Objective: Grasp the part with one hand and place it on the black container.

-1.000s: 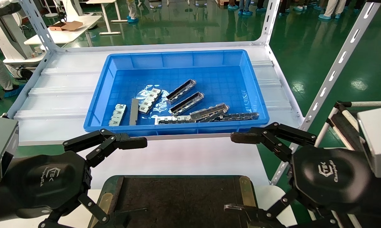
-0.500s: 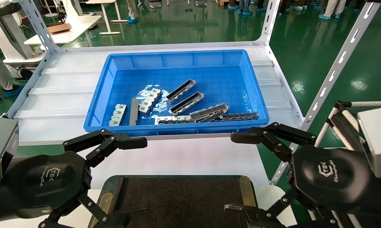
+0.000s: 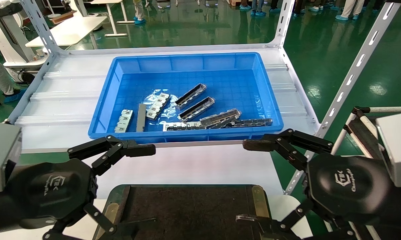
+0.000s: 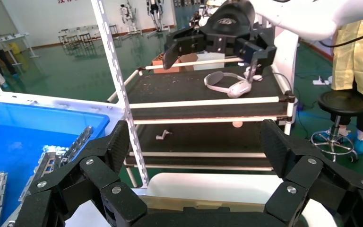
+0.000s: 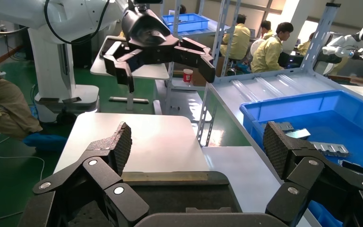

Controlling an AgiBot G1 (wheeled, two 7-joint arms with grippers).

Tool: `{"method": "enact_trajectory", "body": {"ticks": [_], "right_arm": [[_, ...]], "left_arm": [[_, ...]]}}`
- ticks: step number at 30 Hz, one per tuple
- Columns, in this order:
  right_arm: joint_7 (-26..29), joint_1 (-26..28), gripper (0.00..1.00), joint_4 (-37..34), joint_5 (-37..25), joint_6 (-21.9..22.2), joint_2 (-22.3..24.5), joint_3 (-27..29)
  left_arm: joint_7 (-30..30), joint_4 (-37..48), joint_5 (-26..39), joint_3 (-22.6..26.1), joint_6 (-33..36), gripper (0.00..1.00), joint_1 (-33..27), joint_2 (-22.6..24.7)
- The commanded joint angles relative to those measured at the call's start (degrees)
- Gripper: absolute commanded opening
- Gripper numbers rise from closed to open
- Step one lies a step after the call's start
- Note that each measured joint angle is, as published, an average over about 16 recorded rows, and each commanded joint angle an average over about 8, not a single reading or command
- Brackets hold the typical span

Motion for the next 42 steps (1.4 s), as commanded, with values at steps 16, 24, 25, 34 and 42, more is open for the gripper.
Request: {"method": "enact_trajectory", "body": {"ticks": [16,24,25,34,42], "right_arm": [[-0.05,0.03,1.00,-0.03,0.05,0.01,0.02,-0.08],[-0.06,0.04,1.00,-0.03,0.07,0.02,0.03,-0.11],[-0.06,0.04,1.00,-0.03,0.07,0.03,0.04,-0.12],[-0.08,0.05,1.00,-0.03,0.10,0.04,0.05,-0.15],[-0.10,0.06,1.00,-0.03,0.12,0.06,0.07,-0.19]], "left_arm": [[-0.36,5.15,8.70,3.30,-8.38,1.00,-6.23,6.78],[0.87,11.83,14.62,5.75,-13.01,1.00,-11.02,12.00],[1.13,12.79,15.39,6.08,-13.65,1.00,-11.55,12.73],[3.46,23.36,22.27,9.13,-20.87,1.00,-16.53,20.63],[7.18,36.20,26.94,10.92,-28.87,1.00,-21.53,29.12]]}}
